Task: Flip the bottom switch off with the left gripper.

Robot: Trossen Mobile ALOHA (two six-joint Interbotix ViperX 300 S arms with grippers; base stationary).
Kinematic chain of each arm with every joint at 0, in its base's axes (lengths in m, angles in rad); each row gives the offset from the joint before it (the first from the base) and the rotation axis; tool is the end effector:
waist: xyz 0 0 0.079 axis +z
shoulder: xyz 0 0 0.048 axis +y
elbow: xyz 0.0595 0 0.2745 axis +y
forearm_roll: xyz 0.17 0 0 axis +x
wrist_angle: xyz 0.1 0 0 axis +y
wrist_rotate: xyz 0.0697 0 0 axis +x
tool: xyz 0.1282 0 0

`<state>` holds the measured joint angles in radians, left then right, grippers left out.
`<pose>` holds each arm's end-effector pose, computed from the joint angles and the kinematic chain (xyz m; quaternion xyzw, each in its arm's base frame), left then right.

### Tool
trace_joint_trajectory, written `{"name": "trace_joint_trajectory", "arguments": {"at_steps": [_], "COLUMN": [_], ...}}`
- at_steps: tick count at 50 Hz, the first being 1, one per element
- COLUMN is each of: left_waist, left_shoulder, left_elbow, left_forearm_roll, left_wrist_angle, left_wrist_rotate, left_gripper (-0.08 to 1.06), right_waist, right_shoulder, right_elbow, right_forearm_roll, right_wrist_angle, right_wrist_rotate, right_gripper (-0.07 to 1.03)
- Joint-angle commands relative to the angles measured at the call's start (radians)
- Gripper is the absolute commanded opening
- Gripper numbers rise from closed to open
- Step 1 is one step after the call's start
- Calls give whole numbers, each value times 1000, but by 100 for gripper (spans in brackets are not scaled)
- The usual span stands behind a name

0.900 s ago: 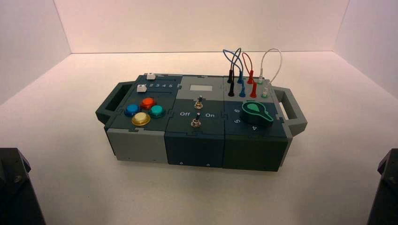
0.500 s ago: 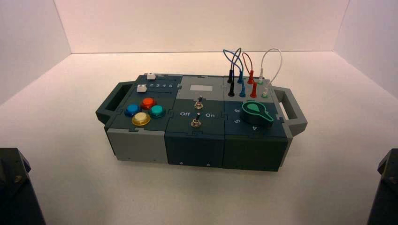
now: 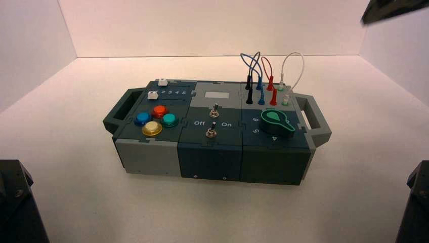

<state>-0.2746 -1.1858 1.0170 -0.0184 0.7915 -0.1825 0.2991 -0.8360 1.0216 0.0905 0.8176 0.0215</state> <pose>0.1869 -0.0553 0.2152 -0.0522 0.3156 -0.1062 0.9415 0.1950 0.0738 0.1391 -0.0198 0.4829 0.1392 0.8643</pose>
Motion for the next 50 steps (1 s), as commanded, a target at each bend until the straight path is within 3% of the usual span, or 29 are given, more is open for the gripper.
{"name": "trace_joint_trajectory", "arguments": {"at_steps": [1,9,13,21,36,50], "left_waist": [-32,-109,-163,-201,-261,-356], "left_shoulder": [87,196,242,316,456,607], "left_elbow": [-57,-75,-86,-114,-178,-210], "left_forearm_roll": [-5,-12,-18,-26,-40,-89], "left_wrist_angle": [91,167,169,166,161,149], "left_wrist_rotate": [3,8,5,2,5,-3], "left_gripper": [-3,-3,-3,-3,-3,-3], "right_waist": [0,6,11,25,55,55], "right_shoulder": [140,230,273,357,451,508], "right_elbow": [-55,-49,-43,-37,-34,-21], "right_forearm_roll": [38,84,112,137,166,172], "right_wrist_angle": [18,-2,-8,-43,-112,-156], "right_wrist_rotate": [5,5,2,0,0,0], "right_gripper": [-2,-2,-2,-2,-2,-2]}}
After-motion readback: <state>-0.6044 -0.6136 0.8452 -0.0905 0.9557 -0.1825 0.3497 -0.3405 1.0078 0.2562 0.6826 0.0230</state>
